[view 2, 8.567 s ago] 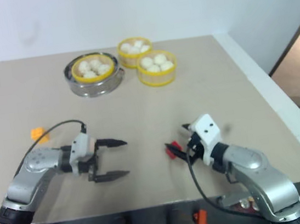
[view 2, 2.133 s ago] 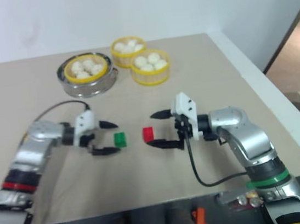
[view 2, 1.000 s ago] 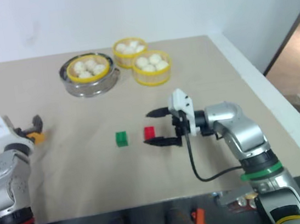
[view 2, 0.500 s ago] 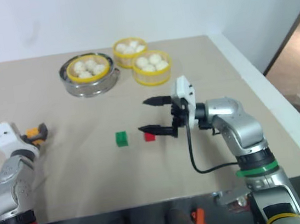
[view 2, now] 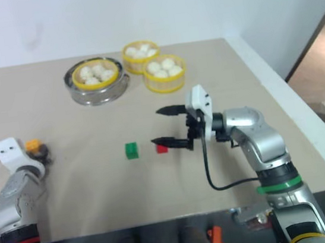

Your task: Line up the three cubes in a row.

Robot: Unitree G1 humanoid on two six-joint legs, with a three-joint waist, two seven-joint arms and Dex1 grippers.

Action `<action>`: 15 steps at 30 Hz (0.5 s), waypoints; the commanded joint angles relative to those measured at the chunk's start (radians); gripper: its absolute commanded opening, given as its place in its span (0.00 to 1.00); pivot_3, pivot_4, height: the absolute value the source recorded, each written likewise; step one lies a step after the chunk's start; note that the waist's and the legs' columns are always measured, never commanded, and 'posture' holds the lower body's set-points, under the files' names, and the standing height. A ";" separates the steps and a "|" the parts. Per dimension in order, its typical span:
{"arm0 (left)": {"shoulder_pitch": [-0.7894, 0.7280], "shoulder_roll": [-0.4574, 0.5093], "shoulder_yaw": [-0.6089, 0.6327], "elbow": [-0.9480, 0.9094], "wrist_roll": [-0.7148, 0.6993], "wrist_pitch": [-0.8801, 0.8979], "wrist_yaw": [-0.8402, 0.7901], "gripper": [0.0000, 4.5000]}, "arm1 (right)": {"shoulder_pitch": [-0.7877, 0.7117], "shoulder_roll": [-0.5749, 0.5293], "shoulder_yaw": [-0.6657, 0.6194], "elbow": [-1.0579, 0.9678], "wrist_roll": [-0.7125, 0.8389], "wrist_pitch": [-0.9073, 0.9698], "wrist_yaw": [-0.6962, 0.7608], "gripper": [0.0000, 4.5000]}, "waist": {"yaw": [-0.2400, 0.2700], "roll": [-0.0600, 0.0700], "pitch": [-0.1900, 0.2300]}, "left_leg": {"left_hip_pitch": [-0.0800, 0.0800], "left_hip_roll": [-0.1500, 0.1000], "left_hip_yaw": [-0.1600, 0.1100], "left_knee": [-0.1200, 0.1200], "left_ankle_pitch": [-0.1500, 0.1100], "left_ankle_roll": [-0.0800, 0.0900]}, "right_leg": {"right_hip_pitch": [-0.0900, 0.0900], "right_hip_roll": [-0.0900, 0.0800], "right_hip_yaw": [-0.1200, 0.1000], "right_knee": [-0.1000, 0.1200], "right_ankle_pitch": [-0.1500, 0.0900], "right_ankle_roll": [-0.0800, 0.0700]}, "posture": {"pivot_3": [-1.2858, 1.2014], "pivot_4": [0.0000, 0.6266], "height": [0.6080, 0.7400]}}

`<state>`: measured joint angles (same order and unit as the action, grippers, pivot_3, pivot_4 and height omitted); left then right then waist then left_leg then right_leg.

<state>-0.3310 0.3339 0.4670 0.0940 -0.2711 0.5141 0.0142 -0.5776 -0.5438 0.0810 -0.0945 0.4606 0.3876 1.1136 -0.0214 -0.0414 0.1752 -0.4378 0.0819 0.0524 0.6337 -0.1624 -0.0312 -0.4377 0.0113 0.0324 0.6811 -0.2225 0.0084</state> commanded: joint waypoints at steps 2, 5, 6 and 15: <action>-0.015 0.049 -0.029 -0.001 0.019 -0.030 -0.040 0.30 | -0.001 -0.014 -0.006 -0.040 -0.002 -0.017 0.006 1.00 | 0.000 0.000 0.000 | 0.000 0.000 0.000 0.000 0.000 0.000 | 0.000 0.000 0.000 0.000 0.000 0.000 | 0.52 0.24 1.00; -0.003 0.109 -0.115 -0.010 0.015 -0.070 -0.209 0.30 | -0.003 -0.016 -0.006 -0.041 -0.006 -0.016 0.007 1.00 | 0.000 0.000 0.000 | 0.000 0.000 0.000 0.000 0.000 0.000 | 0.000 0.000 0.000 0.000 0.000 0.000 | 0.52 0.24 1.00; 0.001 0.141 -0.150 -0.017 0.018 -0.091 -0.282 0.30 | -0.007 -0.018 -0.006 -0.040 -0.007 -0.014 0.007 1.00 | 0.000 0.000 0.000 | 0.000 0.000 0.000 0.000 0.000 0.000 | 0.000 0.000 0.000 0.000 0.000 -0.001 | 0.52 0.24 1.00; 0.093 0.376 -0.361 -0.041 -0.111 -0.413 -1.118 0.30 | -0.033 -0.032 -0.004 -0.019 -0.020 -0.017 0.017 1.00 | -0.003 0.000 0.000 | 0.001 0.000 0.004 -0.007 -0.001 -0.002 | -0.003 -0.002 0.001 -0.001 -0.006 -0.009 | 0.52 0.24 1.00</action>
<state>-0.2332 0.6832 0.1040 0.0372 -0.3655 0.1582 -1.0038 -0.5909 -0.5680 0.0837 -0.0945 0.4409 0.3871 1.1278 -0.0244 -0.0412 0.1752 -0.4368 0.0822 0.0563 0.6251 -0.1635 -0.0330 -0.4410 0.0099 0.0335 0.6800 -0.2292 -0.0011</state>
